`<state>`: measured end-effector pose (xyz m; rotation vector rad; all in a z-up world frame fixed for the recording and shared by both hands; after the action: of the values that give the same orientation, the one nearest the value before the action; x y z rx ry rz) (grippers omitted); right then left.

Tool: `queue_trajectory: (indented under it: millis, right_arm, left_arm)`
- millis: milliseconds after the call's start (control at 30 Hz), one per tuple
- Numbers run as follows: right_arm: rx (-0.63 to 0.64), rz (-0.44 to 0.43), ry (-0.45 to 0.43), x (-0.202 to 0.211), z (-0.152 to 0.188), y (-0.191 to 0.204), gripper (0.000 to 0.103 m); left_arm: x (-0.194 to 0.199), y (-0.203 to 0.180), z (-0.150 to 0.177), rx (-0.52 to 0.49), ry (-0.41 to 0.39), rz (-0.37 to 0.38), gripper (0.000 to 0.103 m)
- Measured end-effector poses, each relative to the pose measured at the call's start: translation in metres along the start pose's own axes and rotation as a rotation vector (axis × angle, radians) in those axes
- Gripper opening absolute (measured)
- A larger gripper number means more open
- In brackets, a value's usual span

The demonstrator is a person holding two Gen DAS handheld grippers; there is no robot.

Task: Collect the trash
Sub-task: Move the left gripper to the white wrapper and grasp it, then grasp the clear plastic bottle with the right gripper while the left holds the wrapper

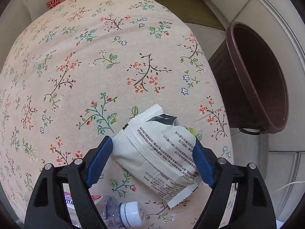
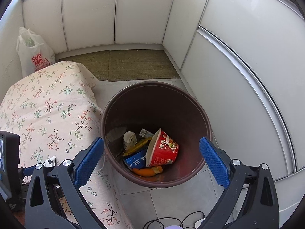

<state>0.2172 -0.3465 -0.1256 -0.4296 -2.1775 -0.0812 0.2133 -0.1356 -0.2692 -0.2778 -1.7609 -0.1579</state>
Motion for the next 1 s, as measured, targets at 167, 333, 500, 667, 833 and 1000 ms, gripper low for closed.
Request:
queue_trajectory:
  millis: [167, 333, 500, 667, 833, 1000]
  right_arm:
    - [0.019, 0.003, 0.001, -0.001, 0.001, 0.008, 0.096]
    - [0.052, 0.001, 0.004, -0.001, 0.002, 0.020, 0.096]
    - [0.072, -0.012, 0.006, 0.000, 0.002, 0.033, 0.096]
    - [0.092, -0.055, 0.016, 0.001, 0.004, 0.057, 0.096]
    - [0.198, -0.227, 0.031, 0.015, 0.017, 0.113, 0.096]
    - [0.496, -0.411, 0.089, 0.036, 0.068, 0.195, 0.096]
  left_arm:
    - [0.005, -0.003, 0.001, -0.041, -0.059, -0.011, 0.054]
    - [0.015, 0.003, -0.001, -0.045, -0.091, 0.013, 0.039]
    - [0.028, 0.021, -0.001, -0.013, -0.143, 0.047, 0.030]
    - [0.052, 0.063, -0.002, 0.069, -0.186, 0.045, 0.022]
    - [0.084, 0.119, 0.018, 0.160, -0.241, 0.019, 0.022]
    - [0.121, 0.177, 0.062, 0.261, -0.286, -0.042, 0.022]
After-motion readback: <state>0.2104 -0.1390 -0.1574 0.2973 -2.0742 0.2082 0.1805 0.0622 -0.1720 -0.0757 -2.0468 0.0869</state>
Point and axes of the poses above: each gripper's, at about its wrist camera, not at the fingertips, and x roughly against the way its jaws point, y to its left, z to its underside, the point moved 10 cm from there along -x, roughly the way its jaws point, and after that the axes turned 8 degrees about -x, right-handed, at the moved point
